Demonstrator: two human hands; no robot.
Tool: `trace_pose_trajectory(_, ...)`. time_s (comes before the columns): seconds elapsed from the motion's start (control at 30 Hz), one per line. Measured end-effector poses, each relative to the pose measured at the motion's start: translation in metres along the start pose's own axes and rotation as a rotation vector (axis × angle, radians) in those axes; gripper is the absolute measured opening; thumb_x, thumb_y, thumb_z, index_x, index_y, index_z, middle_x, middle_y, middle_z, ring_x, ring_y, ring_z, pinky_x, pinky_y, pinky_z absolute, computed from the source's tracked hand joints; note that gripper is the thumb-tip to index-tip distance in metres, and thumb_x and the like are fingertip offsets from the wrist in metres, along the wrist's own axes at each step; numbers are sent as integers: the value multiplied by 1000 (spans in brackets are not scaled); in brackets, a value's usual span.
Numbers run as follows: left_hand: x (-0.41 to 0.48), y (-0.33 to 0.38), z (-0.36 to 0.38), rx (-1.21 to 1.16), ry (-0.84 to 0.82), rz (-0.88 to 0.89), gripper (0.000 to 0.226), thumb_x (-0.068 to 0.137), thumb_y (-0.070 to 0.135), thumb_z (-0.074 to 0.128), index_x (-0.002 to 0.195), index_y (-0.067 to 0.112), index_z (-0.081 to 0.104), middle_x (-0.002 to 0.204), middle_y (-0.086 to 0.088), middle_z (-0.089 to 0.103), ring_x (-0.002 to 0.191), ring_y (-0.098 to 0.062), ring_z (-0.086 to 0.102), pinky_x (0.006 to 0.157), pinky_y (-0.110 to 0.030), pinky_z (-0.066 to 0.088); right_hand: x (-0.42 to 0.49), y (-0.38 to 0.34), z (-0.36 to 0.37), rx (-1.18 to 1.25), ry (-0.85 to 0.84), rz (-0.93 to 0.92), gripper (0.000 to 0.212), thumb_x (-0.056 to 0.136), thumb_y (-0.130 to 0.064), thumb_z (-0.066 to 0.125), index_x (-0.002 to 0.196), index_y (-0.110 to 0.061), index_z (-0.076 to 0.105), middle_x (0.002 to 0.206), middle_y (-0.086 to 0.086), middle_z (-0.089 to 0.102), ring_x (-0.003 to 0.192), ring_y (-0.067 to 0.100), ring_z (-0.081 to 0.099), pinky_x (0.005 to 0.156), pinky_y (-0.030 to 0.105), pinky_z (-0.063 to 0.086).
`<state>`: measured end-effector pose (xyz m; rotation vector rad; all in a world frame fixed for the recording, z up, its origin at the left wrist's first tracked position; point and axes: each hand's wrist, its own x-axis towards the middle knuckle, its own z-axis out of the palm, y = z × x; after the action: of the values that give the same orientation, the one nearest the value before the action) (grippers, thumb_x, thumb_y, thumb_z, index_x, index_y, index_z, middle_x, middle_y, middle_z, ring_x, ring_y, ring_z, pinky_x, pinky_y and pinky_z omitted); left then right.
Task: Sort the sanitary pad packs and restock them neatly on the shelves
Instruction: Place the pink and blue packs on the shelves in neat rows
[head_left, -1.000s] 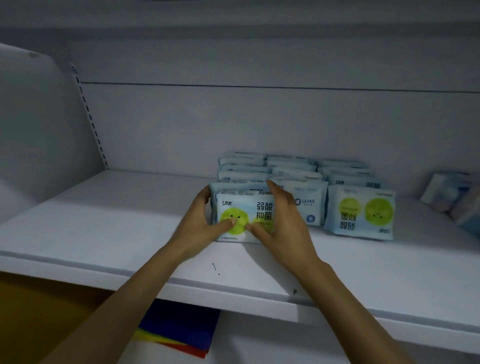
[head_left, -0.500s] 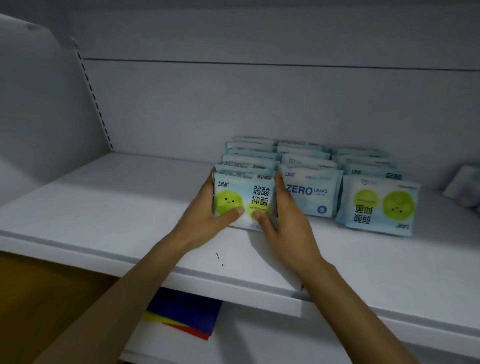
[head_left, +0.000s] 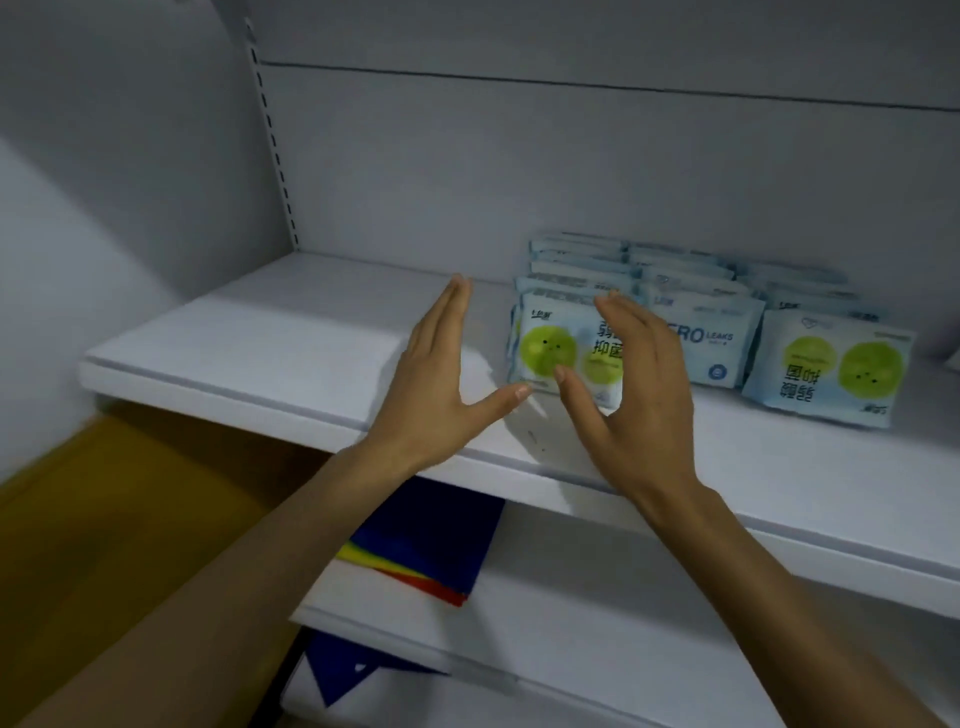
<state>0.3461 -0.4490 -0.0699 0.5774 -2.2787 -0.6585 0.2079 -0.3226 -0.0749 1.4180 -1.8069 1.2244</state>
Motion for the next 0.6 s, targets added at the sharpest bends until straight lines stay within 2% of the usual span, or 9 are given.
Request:
trace_pose_trajectory(0.13, -62, -37, -27, 158, 85, 165, 86, 84, 54, 59, 151, 17, 19, 160, -2, 15, 148, -15, 13, 119, -38, 18, -39, -59, 29, 137, -28, -23, 53, 90, -24, 62, 135, -2, 44, 137, 16, 50, 130, 24, 44, 108, 42, 38)
trace_pose_trajectory(0.3, -145, -96, -52, 309, 5, 147, 78, 87, 55, 54, 148, 13, 28, 158, -7, 20, 148, -23, 15, 118, -46, 18, -107, -113, 70, 146, -323, -62, 56, 90, -31, 62, 137, -5, 44, 144, 16, 45, 136, 26, 39, 112, 41, 32)
trace_pose_trajectory(0.43, -206, -136, -66, 337, -104, 14, 77, 88, 59, 47, 148, 13, 32, 159, -3, 19, 147, -19, 12, 119, -32, 4, -154, -136, 94, 91, -550, -74, 58, 91, -36, 58, 141, -11, 40, 150, 12, 39, 140, 26, 34, 113, 38, 28)
trace_pose_trajectory(0.6, -302, -197, -42, 299, -244, -271, 81, 85, 66, 44, 148, 18, 28, 159, 4, 17, 147, -14, 12, 117, -37, 13, -251, -142, 129, -49, -901, 10, 61, 88, -47, 51, 140, -18, 38, 149, 10, 41, 135, 30, 41, 108, 50, 37)
